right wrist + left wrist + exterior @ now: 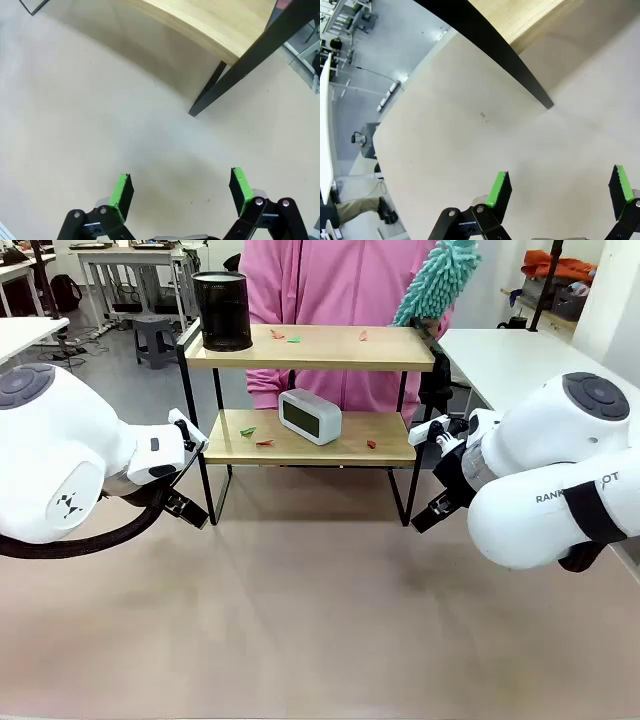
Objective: Clean the shelf.
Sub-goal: Pick up the Duster from the human.
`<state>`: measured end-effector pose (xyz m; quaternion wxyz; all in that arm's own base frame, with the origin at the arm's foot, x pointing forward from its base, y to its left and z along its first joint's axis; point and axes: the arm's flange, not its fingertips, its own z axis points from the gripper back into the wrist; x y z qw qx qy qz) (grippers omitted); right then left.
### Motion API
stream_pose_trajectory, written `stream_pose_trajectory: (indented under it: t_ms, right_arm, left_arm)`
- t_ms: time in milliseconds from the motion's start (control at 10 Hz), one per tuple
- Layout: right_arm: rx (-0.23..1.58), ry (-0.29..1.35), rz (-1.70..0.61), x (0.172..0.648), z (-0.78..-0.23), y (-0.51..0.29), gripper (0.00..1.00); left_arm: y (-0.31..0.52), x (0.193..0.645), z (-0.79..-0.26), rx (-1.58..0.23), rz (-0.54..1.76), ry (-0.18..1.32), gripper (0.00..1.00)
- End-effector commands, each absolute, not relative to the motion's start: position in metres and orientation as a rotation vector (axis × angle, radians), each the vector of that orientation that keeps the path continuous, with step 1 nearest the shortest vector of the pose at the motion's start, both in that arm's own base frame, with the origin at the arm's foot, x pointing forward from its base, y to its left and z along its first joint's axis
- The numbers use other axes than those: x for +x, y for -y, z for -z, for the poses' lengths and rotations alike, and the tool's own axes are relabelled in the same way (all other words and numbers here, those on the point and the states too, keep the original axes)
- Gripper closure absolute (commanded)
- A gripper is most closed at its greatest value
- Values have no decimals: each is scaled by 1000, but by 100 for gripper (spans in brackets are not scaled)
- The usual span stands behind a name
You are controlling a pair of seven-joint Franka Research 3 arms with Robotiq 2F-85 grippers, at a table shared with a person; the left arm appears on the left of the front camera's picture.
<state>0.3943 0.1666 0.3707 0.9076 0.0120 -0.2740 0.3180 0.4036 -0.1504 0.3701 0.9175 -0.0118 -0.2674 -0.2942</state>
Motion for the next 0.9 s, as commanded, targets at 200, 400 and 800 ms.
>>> stream_pose_trajectory:
  t_ms: [200,400,800]
  right_arm:
    - [25,566,-656,394,-371,-167,0]
    - [25,566,-656,394,-371,-167,0]
    - [25,566,-656,394,-371,-167,0]
  left_arm:
    - [150,404,-370,-24,605,550,0]
    - [150,404,-370,-24,605,550,0]
    - [150,404,-370,-24,605,550,0]
